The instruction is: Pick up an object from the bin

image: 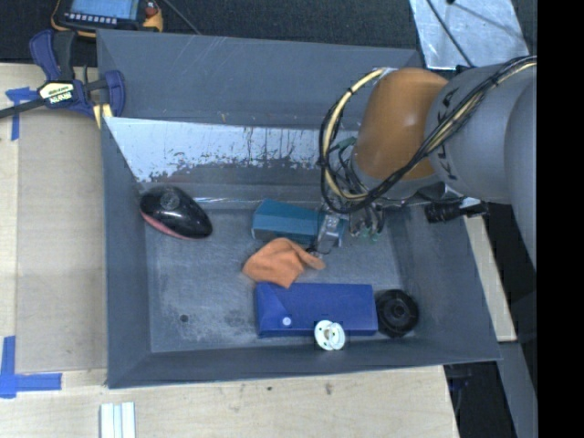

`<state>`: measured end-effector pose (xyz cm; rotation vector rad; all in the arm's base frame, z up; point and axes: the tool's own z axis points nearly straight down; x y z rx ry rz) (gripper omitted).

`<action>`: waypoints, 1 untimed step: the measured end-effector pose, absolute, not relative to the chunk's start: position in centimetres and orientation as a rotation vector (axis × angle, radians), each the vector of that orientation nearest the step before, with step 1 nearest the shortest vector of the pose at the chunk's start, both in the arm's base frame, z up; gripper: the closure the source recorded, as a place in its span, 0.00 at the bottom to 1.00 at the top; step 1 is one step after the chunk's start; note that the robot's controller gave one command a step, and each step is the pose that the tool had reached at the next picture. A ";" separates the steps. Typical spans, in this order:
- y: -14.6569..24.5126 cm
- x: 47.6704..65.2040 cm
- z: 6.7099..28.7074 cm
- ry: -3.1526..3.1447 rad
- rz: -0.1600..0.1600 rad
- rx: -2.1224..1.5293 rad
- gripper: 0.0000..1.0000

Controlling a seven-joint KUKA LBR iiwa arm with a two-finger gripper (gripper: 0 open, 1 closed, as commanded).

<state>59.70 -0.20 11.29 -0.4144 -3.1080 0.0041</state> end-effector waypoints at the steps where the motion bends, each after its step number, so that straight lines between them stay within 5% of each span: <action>1: -2.9 61.8 15.9 -3.112 0.000 -0.399 1.00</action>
Offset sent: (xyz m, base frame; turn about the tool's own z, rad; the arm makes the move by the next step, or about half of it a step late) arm -0.0023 -0.0336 0.1458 0.0332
